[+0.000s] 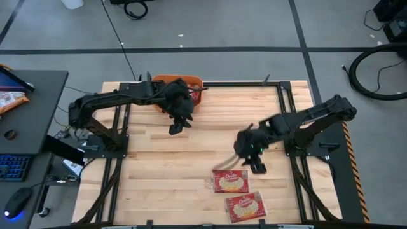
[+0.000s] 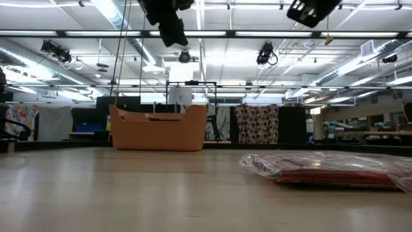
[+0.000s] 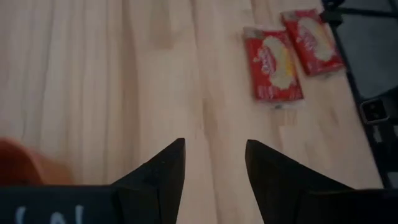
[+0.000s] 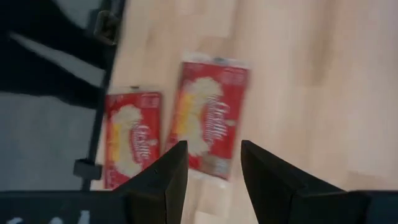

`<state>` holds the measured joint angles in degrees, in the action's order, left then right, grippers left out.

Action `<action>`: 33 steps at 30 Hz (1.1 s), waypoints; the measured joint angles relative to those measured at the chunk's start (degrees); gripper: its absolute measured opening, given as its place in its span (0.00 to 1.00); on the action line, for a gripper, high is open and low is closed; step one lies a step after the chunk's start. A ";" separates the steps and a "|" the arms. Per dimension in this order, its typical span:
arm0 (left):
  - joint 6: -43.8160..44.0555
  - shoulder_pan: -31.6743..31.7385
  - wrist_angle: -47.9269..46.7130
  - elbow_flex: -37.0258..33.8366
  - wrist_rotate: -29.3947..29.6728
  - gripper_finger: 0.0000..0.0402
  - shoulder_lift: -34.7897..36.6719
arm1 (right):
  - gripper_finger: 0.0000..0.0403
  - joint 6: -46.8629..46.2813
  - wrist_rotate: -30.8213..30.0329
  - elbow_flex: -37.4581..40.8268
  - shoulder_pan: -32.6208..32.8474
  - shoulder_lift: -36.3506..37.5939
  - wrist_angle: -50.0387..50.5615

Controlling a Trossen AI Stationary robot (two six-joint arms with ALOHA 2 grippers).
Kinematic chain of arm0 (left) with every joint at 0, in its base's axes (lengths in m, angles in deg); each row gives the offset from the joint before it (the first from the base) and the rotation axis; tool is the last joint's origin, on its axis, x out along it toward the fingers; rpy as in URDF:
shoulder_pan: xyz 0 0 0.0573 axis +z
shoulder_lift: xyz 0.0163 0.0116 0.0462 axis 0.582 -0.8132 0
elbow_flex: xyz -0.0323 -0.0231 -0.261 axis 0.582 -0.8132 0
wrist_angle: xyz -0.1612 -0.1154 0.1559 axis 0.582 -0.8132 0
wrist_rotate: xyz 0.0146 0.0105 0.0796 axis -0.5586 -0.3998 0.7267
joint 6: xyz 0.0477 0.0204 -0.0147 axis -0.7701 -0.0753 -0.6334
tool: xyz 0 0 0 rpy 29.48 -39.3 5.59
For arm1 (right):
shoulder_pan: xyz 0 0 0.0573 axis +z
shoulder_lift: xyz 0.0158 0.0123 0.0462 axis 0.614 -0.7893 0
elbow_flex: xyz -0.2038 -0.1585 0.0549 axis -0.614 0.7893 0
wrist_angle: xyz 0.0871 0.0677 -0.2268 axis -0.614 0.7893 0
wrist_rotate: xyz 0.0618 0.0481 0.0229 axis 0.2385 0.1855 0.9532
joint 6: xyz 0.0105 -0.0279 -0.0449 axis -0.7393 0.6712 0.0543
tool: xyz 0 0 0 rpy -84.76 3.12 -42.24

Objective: Sort popcorn bags into baskets
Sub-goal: Put the red popcorn bag into the orange bin

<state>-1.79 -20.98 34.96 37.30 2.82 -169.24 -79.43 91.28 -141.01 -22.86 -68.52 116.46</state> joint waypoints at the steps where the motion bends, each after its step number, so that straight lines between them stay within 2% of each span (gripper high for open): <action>1: 0.02 -0.02 -0.29 -0.09 0.74 0.43 0.40 | 0.38 -0.12 -0.02 1.15 1.53 0.04 -1.68; 5: 0.33 0.03 0.08 -0.12 2.19 0.43 3.79 | 0.40 -5.12 -0.35 7.26 6.31 0.04 -12.25; 9: 0.39 0.07 0.70 -0.12 2.64 0.43 7.36 | 0.47 -11.71 -0.43 12.43 10.06 -0.71 -20.28; 17: -0.25 0.09 2.64 -0.03 4.95 0.43 12.17 | 0.63 -7.31 -9.59 13.33 19.42 -10.54 -25.78; 20: 0.36 0.33 2.75 -0.05 5.55 0.43 12.98 | 0.65 -9.64 -12.30 13.33 21.13 -14.18 -26.78; 24: 1.82 0.26 3.29 -0.05 5.64 0.43 14.67 | 0.67 -13.19 -12.94 13.33 22.07 -18.41 -27.84; 29: 1.92 0.26 5.34 -0.05 5.71 0.43 16.15 | 0.69 -13.10 -13.94 13.29 23.37 -22.87 -29.04; 33: 1.86 0.33 6.83 -0.01 6.26 0.43 17.05 | 0.69 -9.59 -16.00 13.66 23.71 -25.26 -29.30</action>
<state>0.07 -20.65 41.78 37.29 9.08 -152.18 -89.02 75.27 -127.35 0.84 -93.78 87.17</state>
